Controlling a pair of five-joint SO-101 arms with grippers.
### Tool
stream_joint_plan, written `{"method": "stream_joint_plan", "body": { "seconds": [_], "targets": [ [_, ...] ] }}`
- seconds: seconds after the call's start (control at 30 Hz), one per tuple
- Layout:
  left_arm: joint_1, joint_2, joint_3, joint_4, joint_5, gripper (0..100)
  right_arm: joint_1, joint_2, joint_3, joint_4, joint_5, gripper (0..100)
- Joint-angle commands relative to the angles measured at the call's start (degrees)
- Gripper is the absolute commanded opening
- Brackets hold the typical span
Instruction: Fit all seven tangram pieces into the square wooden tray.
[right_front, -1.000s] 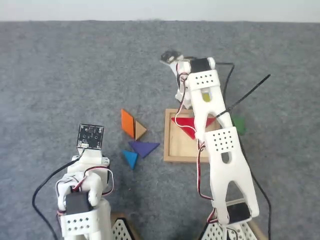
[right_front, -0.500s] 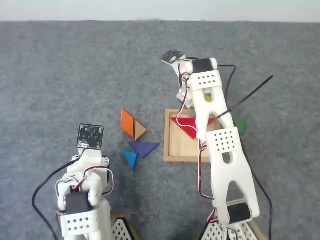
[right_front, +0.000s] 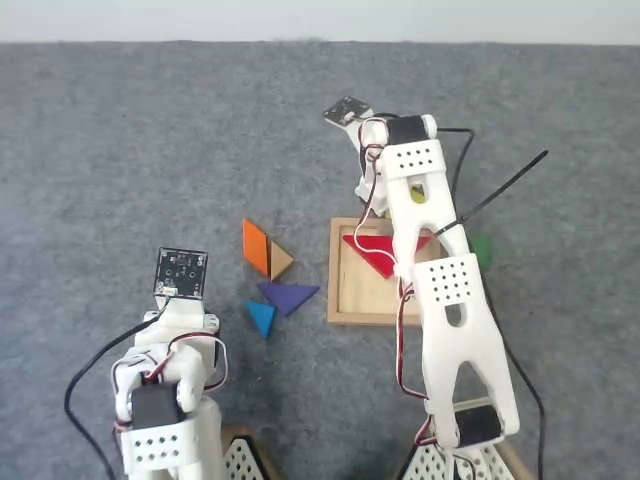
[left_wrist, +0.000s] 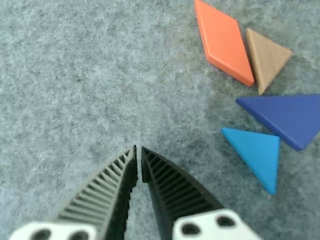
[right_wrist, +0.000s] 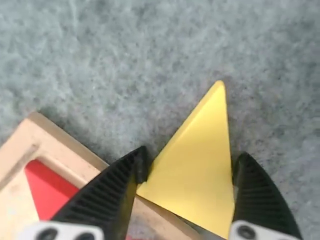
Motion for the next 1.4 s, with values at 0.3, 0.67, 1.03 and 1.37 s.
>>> {"method": "stream_joint_plan", "body": {
  "seconds": [0.3,0.67,1.03,1.37],
  "targets": [
    [0.0,-0.7,-0.48,0.26,-0.35,2,1.8,-22.99,14.95,2.59,-0.53,26.2],
    [0.0,-0.7,-0.48,0.26,-0.35,2,2.86,-26.15,35.6,-4.0,5.45,26.4],
    [0.0,-0.7,-0.48,0.26,-0.35,2,0.66,-22.64,33.32,-9.89,5.19,26.4],
    [0.0,-0.7,-0.48,0.26,-0.35,2,0.84,-19.56,26.46,-12.7,2.64,26.4]
  ]
}}
